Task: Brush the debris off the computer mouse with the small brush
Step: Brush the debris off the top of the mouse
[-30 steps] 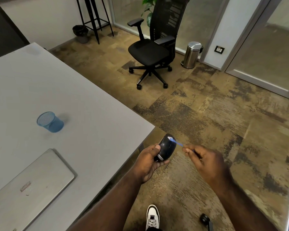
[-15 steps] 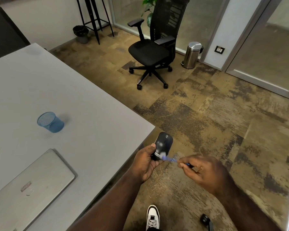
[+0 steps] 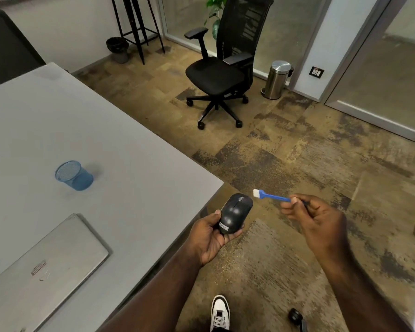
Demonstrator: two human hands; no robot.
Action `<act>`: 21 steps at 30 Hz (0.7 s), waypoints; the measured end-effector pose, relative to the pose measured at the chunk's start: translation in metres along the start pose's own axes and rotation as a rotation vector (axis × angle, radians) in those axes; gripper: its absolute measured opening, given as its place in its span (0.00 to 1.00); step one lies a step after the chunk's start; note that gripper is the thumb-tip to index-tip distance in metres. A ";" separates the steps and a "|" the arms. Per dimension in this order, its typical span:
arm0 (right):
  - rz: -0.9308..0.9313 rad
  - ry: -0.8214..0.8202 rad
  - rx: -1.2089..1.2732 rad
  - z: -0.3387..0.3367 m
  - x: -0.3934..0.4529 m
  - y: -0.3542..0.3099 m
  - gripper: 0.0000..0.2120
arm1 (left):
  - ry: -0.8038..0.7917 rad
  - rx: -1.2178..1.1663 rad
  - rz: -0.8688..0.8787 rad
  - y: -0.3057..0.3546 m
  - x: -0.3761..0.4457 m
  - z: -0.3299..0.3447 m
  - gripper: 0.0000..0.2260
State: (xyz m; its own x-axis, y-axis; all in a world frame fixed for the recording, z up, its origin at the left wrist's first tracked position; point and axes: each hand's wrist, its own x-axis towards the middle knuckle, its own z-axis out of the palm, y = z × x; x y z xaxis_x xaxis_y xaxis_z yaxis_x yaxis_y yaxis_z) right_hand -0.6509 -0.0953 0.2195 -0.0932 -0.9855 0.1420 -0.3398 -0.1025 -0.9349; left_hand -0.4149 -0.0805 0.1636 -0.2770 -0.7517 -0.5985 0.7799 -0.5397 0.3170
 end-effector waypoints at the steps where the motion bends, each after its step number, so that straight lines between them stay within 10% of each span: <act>1: 0.007 -0.044 0.049 0.003 -0.002 0.001 0.07 | -0.008 -0.008 -0.003 0.000 0.000 0.000 0.15; 21: 0.068 0.087 -0.084 0.006 0.010 0.012 0.08 | -0.022 -0.015 0.008 0.004 0.000 -0.002 0.13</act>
State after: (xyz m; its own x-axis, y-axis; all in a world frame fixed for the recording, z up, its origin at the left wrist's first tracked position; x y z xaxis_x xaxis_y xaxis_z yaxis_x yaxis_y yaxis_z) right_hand -0.6501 -0.1068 0.2073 -0.1977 -0.9740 0.1104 -0.4070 -0.0208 -0.9132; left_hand -0.4106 -0.0818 0.1630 -0.2828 -0.7640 -0.5799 0.7902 -0.5283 0.3106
